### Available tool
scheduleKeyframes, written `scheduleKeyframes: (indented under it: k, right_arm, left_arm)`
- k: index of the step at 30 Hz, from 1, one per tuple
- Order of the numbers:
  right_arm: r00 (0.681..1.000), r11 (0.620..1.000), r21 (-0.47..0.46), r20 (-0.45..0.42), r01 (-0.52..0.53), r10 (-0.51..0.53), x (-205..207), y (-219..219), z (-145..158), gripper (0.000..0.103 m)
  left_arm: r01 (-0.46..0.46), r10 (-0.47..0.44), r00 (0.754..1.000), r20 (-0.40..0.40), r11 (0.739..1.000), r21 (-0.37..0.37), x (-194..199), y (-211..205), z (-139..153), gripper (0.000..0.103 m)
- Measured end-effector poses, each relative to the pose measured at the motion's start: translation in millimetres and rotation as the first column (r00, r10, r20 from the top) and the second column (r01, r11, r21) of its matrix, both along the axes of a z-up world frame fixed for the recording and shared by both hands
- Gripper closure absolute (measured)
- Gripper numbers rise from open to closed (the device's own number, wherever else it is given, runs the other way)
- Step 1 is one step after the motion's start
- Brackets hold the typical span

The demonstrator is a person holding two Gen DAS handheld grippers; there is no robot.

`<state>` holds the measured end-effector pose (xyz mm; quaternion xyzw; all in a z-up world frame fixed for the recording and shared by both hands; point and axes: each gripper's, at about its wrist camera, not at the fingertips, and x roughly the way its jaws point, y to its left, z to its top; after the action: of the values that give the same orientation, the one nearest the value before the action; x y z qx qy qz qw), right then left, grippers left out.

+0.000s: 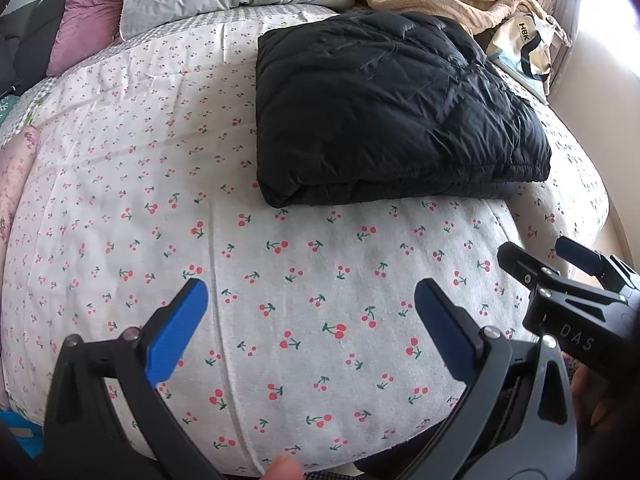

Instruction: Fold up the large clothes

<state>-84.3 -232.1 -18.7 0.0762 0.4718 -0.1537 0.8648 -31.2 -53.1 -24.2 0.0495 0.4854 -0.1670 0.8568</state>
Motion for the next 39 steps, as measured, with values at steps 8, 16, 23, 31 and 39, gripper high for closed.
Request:
scheduleKeyframes:
  k: [8, 16, 23, 31, 39]
  right_arm:
    - [1.0, 1.0, 0.008, -0.001, 0.003, -0.003, -0.1, -0.6, -0.3, 0.013]
    - [1.0, 1.0, 0.01, -0.003, 0.005, -0.005, -0.6, 0.6, -0.9, 0.013]
    - [1.0, 1.0, 0.014, -0.003, 0.008, -0.008, -1.1, 0.3, -2.1, 0.013]
    - [1.0, 1.0, 0.015, -0.004, 0.008, -0.008, -1.5, 0.5, -2.1, 0.013]
    - [1.0, 1.0, 0.014, -0.004, 0.008, -0.008, -1.5, 0.5, -1.9, 0.013]
  left_arm:
    - [-0.001, 0.001, 1.0, -0.004, 1.0, -0.002, 0.1, -0.8, -0.8, 0.0]
    - [-0.001, 0.001, 1.0, -0.008, 1.0, -0.001, 0.2, -1.0, -1.5, 0.0]
    - [0.0, 0.0, 1.0, -0.012, 1.0, -0.001, 0.1, -1.0, -2.3, 0.0]
    - [-0.001, 0.001, 1.0, -0.013, 1.0, -0.001, 0.1, -1.1, -2.2, 0.0]
    - [0.0, 0.0, 1.0, -0.017, 1.0, -0.003, -0.1, -1.3, -3.0, 0.0]
